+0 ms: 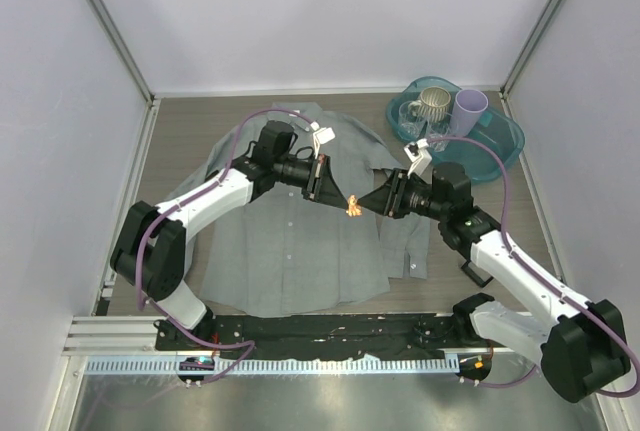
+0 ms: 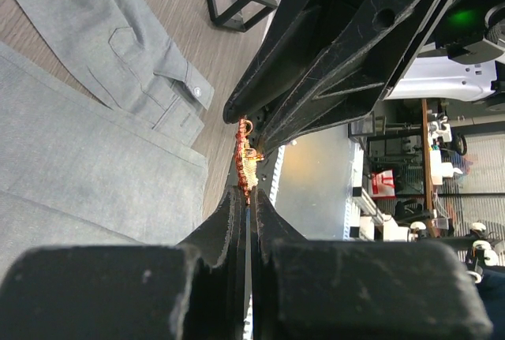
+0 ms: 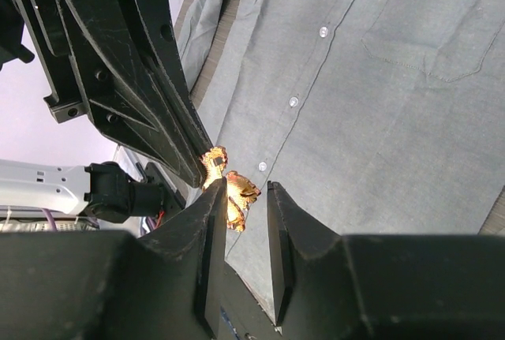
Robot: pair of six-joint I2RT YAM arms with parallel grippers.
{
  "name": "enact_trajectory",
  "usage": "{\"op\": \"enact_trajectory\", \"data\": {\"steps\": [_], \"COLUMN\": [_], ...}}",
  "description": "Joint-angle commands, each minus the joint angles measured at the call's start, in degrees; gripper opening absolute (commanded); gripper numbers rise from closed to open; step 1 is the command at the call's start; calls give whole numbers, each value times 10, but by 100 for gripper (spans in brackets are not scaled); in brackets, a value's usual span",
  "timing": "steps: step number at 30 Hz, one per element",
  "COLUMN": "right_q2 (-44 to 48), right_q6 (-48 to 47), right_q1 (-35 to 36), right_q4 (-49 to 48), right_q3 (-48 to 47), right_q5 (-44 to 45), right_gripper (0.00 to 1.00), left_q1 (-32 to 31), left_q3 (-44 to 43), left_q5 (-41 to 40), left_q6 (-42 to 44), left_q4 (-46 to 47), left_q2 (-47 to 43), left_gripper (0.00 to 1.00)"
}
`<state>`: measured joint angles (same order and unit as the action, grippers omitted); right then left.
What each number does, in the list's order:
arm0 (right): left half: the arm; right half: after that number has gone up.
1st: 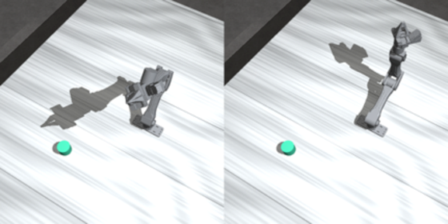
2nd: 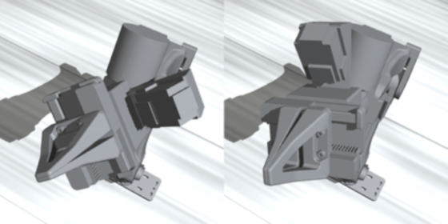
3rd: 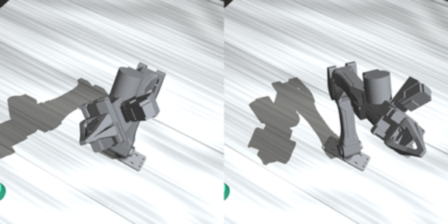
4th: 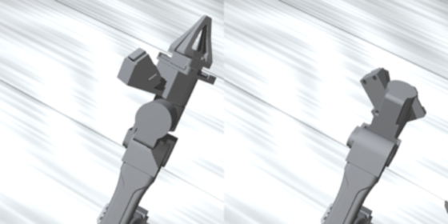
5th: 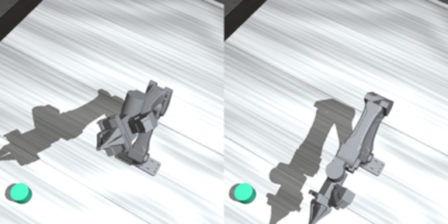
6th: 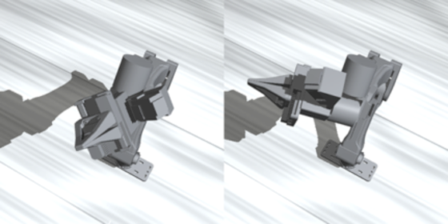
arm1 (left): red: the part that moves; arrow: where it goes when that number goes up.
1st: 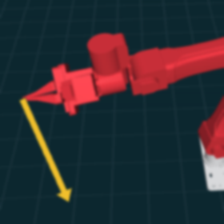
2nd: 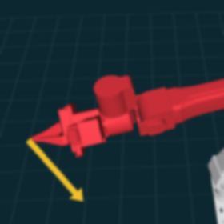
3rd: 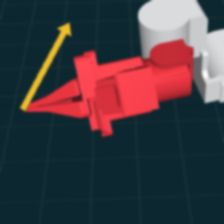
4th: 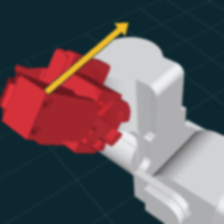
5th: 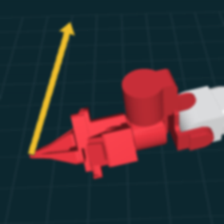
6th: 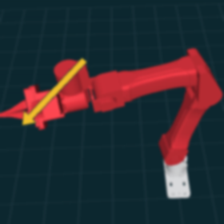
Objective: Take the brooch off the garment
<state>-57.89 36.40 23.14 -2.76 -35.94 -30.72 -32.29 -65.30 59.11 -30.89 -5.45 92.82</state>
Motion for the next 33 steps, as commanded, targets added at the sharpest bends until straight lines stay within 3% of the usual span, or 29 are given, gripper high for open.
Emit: {"op": "enact_trajectory", "data": {"steps": [1, 12, 33], "right_q2": [15, 72, 58], "right_q6": [2, -4, -10], "right_q1": [-2, -2, -3], "right_q4": [-10, 59, 32], "right_q3": [6, -17, -15], "right_q5": [31, 29, -24], "right_gripper": [30, 48, 33], "left_q1": [-3, -2, -24], "left_q3": [1, -5, -4], "left_q5": [17, 8, 29], "left_q6": [-12, -3, 7], "left_q4": [28, 6, 9], "left_q2": [-28, -14, -31], "left_gripper": [0, 0, 0]}}
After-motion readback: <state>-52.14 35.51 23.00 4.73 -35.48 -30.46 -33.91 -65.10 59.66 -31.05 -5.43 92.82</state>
